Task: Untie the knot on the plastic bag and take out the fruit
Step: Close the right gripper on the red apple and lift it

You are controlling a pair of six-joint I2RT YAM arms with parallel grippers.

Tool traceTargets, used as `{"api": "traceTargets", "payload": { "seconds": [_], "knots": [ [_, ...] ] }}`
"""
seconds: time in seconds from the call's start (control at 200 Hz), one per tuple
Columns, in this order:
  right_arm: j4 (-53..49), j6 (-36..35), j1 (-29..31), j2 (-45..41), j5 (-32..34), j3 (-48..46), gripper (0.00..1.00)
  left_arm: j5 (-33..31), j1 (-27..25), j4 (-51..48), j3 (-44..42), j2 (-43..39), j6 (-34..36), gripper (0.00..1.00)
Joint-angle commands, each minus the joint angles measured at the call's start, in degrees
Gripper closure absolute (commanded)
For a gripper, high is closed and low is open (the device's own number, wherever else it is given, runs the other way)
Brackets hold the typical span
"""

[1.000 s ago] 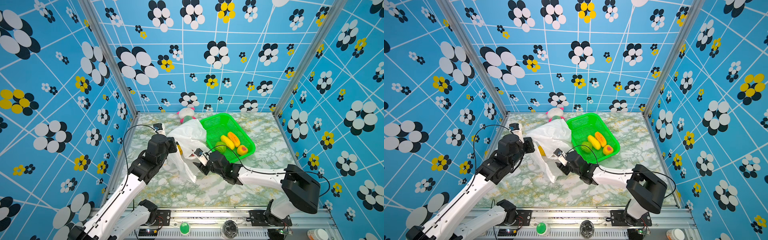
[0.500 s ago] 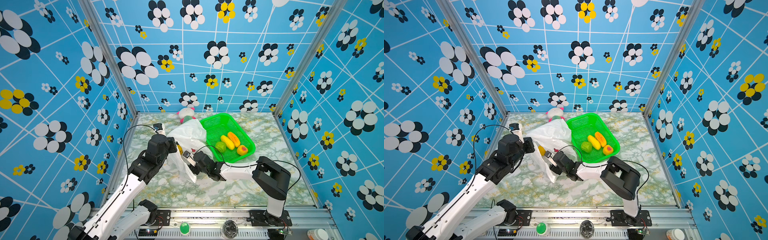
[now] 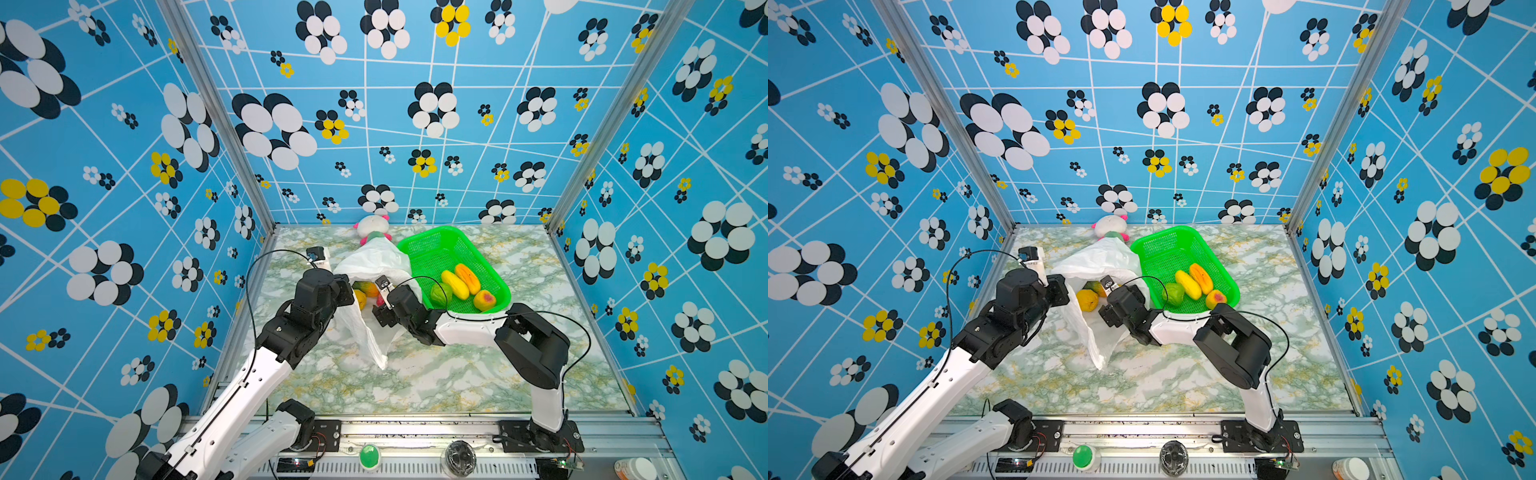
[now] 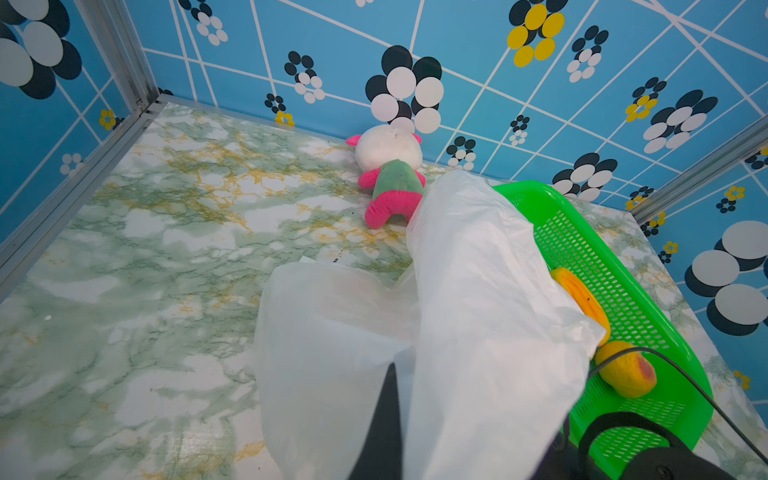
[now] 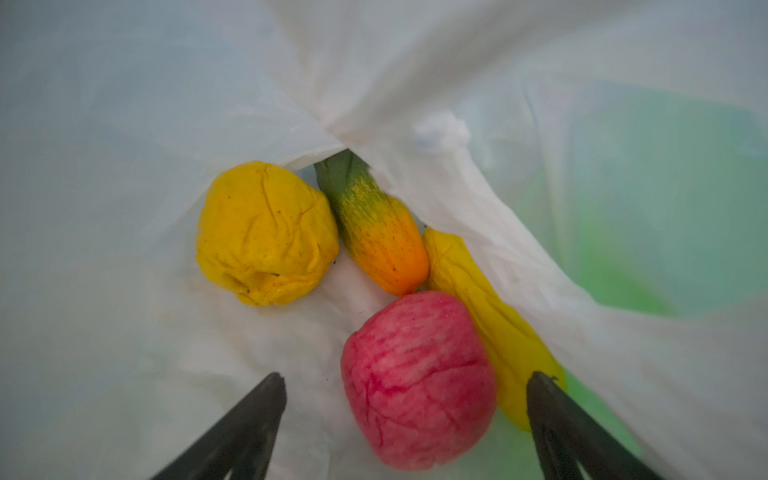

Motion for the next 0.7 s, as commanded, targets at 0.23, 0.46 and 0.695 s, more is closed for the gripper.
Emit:
{"api": "traceTargets", "payload": {
  "seconds": [0.23, 0.46, 0.695],
  "knots": [
    [-6.8, 5.3, -2.4, 7.6, -4.2, 7.6, 0.2, -0.5, 0.4, -0.5, 0.4, -0.5, -0.5, 0.96],
    [-5.9, 5.1, -2.4, 5.2, -6.0, 5.2, 0.48, -0.6, 0.4, -0.5, 0.4, -0.4, -0.5, 0.96],
    [-1.3, 5.4, -2.3, -4.1, -9.7, -3.1, 0.59, -0.7, 0.4, -0.4, 0.4, -0.3, -0.6, 0.96]
  ]
}}
